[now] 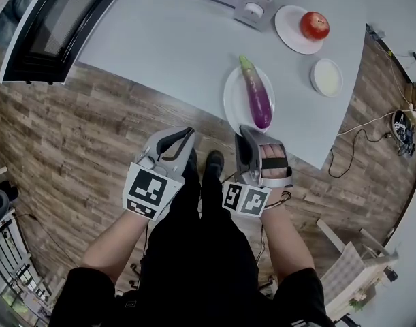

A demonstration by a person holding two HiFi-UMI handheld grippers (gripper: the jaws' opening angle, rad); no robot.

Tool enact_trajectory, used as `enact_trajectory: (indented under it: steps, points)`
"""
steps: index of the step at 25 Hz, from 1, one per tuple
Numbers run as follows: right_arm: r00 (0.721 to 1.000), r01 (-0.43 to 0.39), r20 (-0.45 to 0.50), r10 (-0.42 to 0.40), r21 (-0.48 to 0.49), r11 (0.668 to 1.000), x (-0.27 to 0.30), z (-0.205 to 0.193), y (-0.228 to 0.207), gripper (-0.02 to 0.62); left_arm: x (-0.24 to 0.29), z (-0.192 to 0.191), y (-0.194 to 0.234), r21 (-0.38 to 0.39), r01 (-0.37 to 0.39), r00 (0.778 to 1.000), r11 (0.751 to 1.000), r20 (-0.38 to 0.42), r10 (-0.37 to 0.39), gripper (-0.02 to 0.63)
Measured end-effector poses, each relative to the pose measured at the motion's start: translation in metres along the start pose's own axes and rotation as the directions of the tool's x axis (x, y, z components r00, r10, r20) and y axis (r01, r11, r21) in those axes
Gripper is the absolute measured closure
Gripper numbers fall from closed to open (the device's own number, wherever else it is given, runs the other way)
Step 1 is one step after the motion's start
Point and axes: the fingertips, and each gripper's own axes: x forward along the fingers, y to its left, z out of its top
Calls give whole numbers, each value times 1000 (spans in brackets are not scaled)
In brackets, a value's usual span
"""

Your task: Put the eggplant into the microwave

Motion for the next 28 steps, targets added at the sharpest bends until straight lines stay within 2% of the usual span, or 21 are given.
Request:
enact_trajectory:
  steps: [14, 23, 28]
  points:
    - [988, 154, -3, -155, -100, 983, -12, -1, -17, 566, -2, -4, -6, 10, 8, 1000, 1000, -1, -8, 586]
    - [974, 223, 7, -224, -156, 962, -15, -1, -19, 566, -1, -1, -8, 29, 9, 1000, 1000, 14, -10, 586]
    - [973, 230, 7, -232, -170, 958, -16, -1, -20, 566, 0, 4, -6, 35, -2, 999, 999, 33, 1, 586]
